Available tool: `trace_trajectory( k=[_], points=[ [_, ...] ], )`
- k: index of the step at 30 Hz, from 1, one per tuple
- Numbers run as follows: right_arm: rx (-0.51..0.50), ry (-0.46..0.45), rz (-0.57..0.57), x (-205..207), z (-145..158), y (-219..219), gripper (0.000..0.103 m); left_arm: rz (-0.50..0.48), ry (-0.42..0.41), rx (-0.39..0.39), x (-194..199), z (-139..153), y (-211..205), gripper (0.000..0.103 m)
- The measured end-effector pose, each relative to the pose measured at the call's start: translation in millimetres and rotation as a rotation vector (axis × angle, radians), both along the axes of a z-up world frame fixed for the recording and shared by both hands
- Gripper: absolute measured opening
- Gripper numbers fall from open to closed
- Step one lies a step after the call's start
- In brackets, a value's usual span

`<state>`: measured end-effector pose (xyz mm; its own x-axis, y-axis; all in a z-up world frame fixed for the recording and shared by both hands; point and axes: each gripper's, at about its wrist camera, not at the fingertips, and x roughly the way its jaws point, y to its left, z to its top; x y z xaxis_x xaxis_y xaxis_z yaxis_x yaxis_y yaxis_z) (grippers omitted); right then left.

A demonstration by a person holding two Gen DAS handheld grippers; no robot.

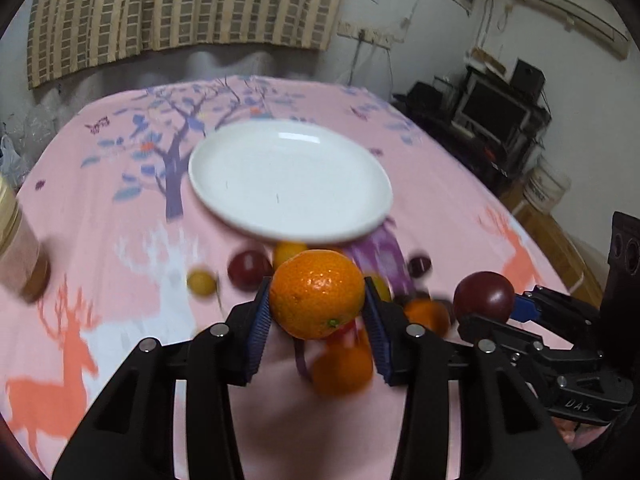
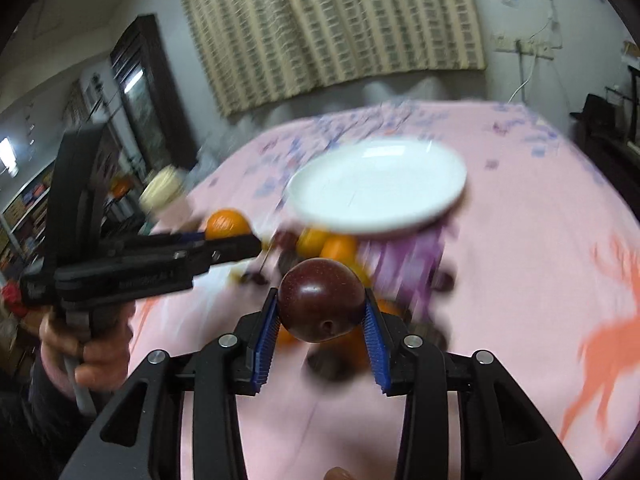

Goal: Organize fruits
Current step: 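Carry the plum and tangerine onto the white plate and open both tools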

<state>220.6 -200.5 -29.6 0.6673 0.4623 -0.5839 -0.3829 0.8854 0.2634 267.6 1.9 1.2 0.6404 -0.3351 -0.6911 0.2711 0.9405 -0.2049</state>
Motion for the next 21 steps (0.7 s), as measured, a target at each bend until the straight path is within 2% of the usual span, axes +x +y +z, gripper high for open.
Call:
trace_trajectory(
  k=[4, 8, 11, 14, 16, 17, 18, 19, 21],
  points=[
    [-0.025, 0.084, -0.07, 89.0, -0.4, 5.9, 0.04, 0.064, 0.03, 0.015, 65.2, -1.8, -4.5, 0.043],
    [-0.093, 0.16, -0.117, 150.7, -13.7, 19.1, 0.041, 0.093, 0.092, 0.043, 114.3, -17.4, -6.9, 0.043],
    [-0.109, 0.207, -0.126, 178.5, -23.3, 25.2, 0.041, 0.104, 0.136, 0.079, 135.4, -34.0, -8.8, 0.043],
    [-0.146, 0.223, -0.112, 184.4, -32.8, 31.5, 0.042, 0.103, 0.173, 0.089, 146.8, -45.1, -9.0, 0.043],
    [-0.158, 0.228, -0.105, 181.5, -36.2, 34.1, 0.048, 0.121, 0.178, 0.119, 147.6, -47.4, -9.6, 0.044],
    [-0.16, 0.226, -0.108, 178.4, -35.7, 32.5, 0.049, 0.13, 0.17, 0.136, 145.6, -45.6, -9.3, 0.053],
    [-0.158, 0.22, -0.114, 176.2, -34.2, 30.2, 0.053, 0.152, 0.152, 0.157, 141.7, -41.1, -7.8, 0.069],
    [-0.148, 0.21, -0.118, 171.8, -29.5, 26.9, 0.059, 0.172, 0.126, 0.167, 138.6, -35.4, -6.6, 0.075],
    [-0.128, 0.175, -0.13, 159.9, -16.7, 19.1, 0.062, 0.184, 0.068, 0.151, 125.7, -19.7, -1.9, 0.091]
  ],
)
